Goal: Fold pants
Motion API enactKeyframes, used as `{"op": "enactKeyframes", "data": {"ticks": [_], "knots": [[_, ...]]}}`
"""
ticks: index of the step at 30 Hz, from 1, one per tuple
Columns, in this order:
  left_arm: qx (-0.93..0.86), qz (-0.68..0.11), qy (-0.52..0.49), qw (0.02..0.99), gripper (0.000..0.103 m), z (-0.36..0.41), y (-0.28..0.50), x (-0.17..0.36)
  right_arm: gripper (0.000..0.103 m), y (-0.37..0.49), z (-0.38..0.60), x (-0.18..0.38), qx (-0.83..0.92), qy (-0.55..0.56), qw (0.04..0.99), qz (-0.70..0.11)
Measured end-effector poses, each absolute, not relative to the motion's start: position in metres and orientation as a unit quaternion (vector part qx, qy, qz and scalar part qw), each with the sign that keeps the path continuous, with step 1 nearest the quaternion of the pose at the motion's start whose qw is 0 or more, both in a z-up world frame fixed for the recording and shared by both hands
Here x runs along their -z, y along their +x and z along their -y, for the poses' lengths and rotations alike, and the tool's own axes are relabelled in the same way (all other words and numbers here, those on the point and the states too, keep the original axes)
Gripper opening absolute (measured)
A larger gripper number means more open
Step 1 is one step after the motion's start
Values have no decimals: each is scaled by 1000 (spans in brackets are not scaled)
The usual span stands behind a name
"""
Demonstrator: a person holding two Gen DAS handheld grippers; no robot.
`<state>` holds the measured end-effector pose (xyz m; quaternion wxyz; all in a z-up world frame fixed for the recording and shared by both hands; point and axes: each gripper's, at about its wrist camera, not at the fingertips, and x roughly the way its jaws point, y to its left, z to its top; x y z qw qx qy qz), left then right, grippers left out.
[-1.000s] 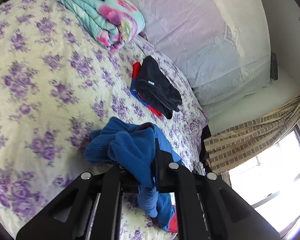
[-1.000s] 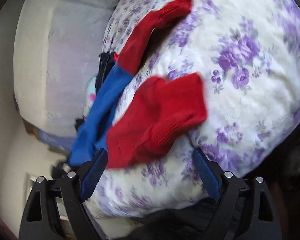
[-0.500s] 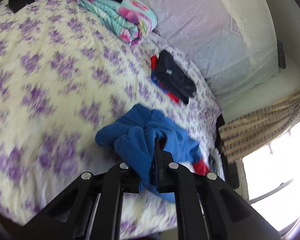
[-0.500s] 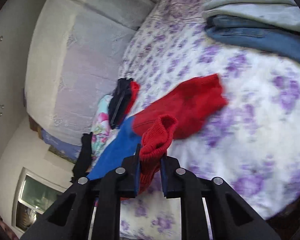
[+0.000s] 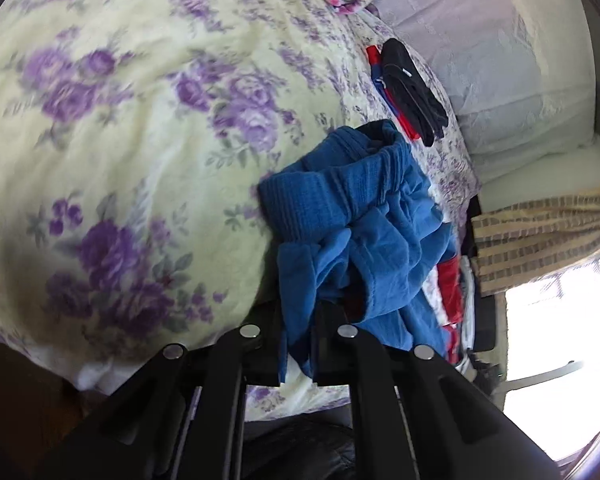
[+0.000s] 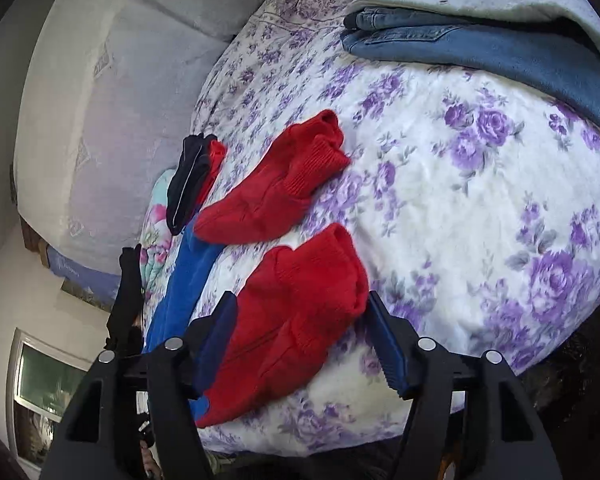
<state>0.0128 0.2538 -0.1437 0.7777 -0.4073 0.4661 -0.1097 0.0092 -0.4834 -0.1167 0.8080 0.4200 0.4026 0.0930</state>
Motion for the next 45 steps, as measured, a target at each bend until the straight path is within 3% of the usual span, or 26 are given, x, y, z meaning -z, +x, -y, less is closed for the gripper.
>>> {"op": "enactKeyframes", "data": {"ticks": [4,5,8,9,16,19,21,26,28,29,30,32,33,37,41,45], "knots": [[116,-467,-417,771,7,-260,15,146,64,-11,477,128,-99,450,798,-388],[117,-467,-420,769,7,-261,15,146,49,-11,471,130,-114,452,796,-386],[116,-465,-416,773,7,-257,16,144,20,0,452,128,-134,448,799,-378],[116,-463,-416,774,7,-258,16,144,15,3,450,125,-138,449,801,-371],[123,-449,-428,775,7,-258,17,141,12,-24,461,66,-158,483,814,-282],[127,-449,-420,778,7,-256,21,137,12,-45,466,27,-162,473,833,-237],[129,-453,-415,778,7,-255,23,136,12,-31,467,15,-149,455,841,-250],[124,-457,-412,779,10,-253,23,136,17,60,480,77,-60,406,828,-381],[118,-455,-412,780,15,-256,14,132,17,69,492,98,-43,447,804,-389],[114,-451,-407,786,22,-258,8,127,18,68,493,97,-57,454,805,-377],[107,-448,-400,793,31,-262,3,123,20,65,493,90,-68,449,814,-363],[65,-431,-373,819,37,-272,-9,107,49,61,494,77,-74,422,834,-349],[46,-420,-361,831,39,-278,-13,98,52,59,494,73,-73,411,839,-350],[27,-407,-344,846,40,-294,2,79,53,61,510,77,-49,410,840,-351],[55,-413,-313,853,40,-289,57,70,63,85,531,89,-55,451,818,-352],[102,-431,-330,834,43,-279,123,78,65,117,528,103,-62,462,805,-368]]}}
